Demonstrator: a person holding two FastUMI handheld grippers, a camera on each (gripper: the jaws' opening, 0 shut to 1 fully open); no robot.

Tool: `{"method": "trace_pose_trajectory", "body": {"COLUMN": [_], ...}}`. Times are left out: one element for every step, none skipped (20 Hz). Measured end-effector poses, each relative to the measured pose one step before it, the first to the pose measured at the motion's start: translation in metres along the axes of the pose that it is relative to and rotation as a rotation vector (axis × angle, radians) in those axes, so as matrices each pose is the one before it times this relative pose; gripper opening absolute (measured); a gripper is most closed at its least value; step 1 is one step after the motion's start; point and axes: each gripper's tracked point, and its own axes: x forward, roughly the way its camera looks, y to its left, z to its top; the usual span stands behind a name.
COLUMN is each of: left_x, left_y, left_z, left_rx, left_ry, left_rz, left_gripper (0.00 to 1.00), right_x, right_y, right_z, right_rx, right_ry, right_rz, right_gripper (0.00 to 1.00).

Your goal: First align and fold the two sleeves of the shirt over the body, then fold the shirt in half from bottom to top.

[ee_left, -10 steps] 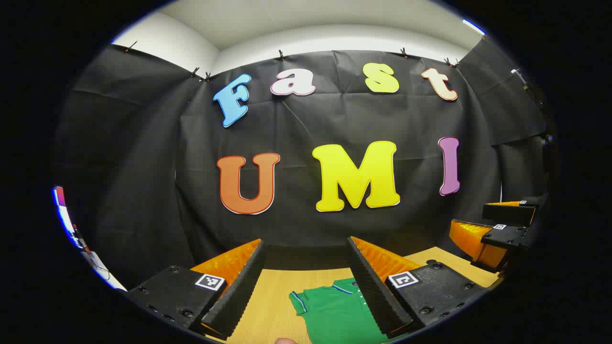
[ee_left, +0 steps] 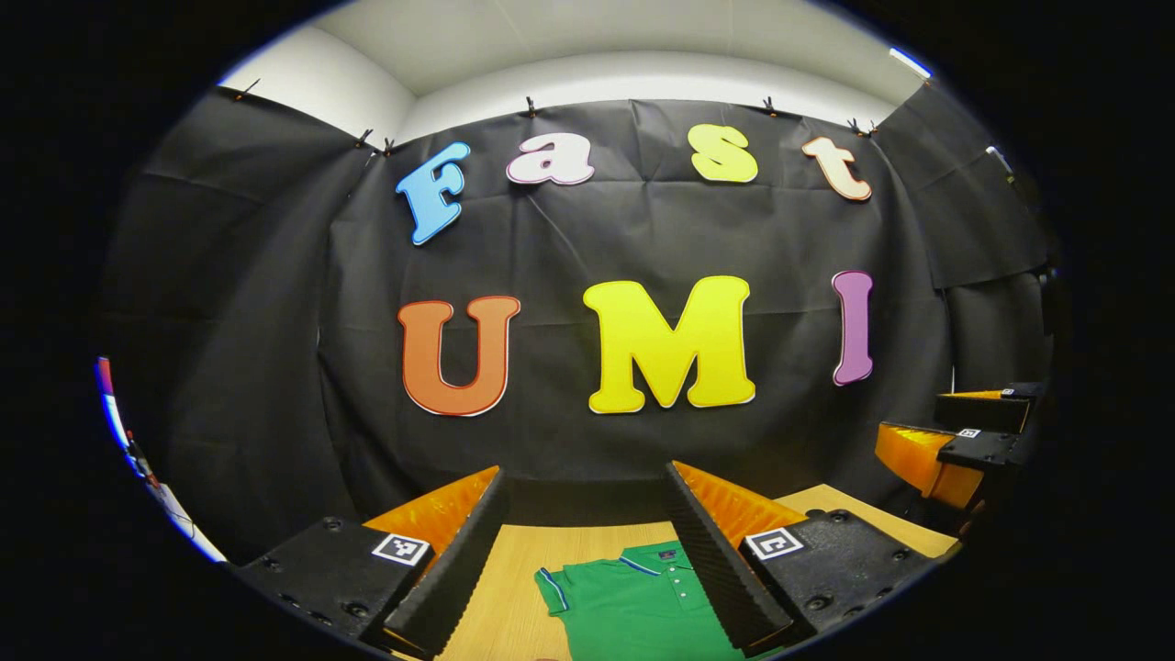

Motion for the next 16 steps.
{"method": "trace_pose_trajectory", "body": {"left_x": [0.00058,0.0003,0.00007,0.0006,-0.00017,0.00021,0.00011,0.00129,0.00078,-0.00006,-0.00108,-0.0003,0.00059,0.0009,0.00112,0.00147], "left_y": [0.00035,-0.00045,0.00008,-0.00026,-0.00049,0.00077,0.00117,-0.00071,-0.00003,0.00018,-0.00015,0.00005,-0.00065,-0.00072,-0.00207,-0.00062], "left_z": [0.00003,0.00069,-0.0006,-0.00071,0.00049,-0.00093,-0.001,-0.00011,0.00014,0.00022,0.00143,0.00004,-0.00086,-0.00027,0.00031,-0.0016], "left_rx": [0.0019,-0.00017,0.00034,-0.00076,0.00009,0.00078,0.00059,0.0001,-0.00068,0.00104,0.00118,0.00156,-0.00028,-0.00232,-0.00269,-0.00059], "left_ry": [-0.00078,0.00014,0.00042,0.00125,0.0012,0.0025,0.00098,0.00199,-0.00063,-0.00083,-0.00218,-0.00055,-0.00036,-0.00074,0.00228,0.00377], "left_rz": [0.00267,-0.0002,0.0015,0.00057,-0.00046,0.00214,0.00282,0.00023,0.00017,0.0008,0.00021,0.00055,0.00136,0.00033,-0.00101,0.00084], "left_gripper": [1.0,1.0,1.0,1.0,1.0,1.0,1.0,1.0,1.0,1.0,1.0,1.0,1.0,1.0,1.0,1.0], "right_x": [0.00207,0.00101,0.00153,0.00055,0.00048,0.0003,0.00019,0.0005,0.00055,0.00068,0.00162,0.00063,0.00075,0.00201,0.00143,0.00216], "right_y": [0.00008,0.00149,-0.00078,-0.00086,-0.00118,-0.00057,0.00005,0.00003,0.0001,-0.00108,-0.00039,-0.00053,-0.00067,-0.00054,-0.00144,-0.00272], "right_z": [-0.00142,-0.00076,-0.00172,0.00008,0.00019,0.00089,0.00077,0.00084,0.00046,0.00041,-0.00017,0.00006,-0.00176,0.00001,-0.00201,-0.00116], "right_rx": [-0.00015,0.00403,-0.00008,-0.00208,-0.00158,-0.00056,0.00013,-0.0013,-0.00117,-0.0028,-0.00212,-0.00214,-0.00194,-0.00166,-0.0038,-0.00208], "right_ry": [0.00153,0.00631,0.00607,0.00418,-0.00039,-0.00118,-0.00391,-0.00105,-0.0016,0.00016,0.00007,0.001,0.00155,0.00152,0.00387,0.00347], "right_rz": [0.00417,0.00776,0.00167,-0.00057,-0.00123,-0.00085,0.00097,0.0009,0.00195,0.00065,0.00089,0.00196,0.00216,0.00491,0.00179,-0.00118], "right_gripper": [0.95,0.95,0.95,0.95,0.95,0.95,0.95,0.95,0.97,0.95,0.97,0.97,0.96,0.96,0.94,0.95]}}
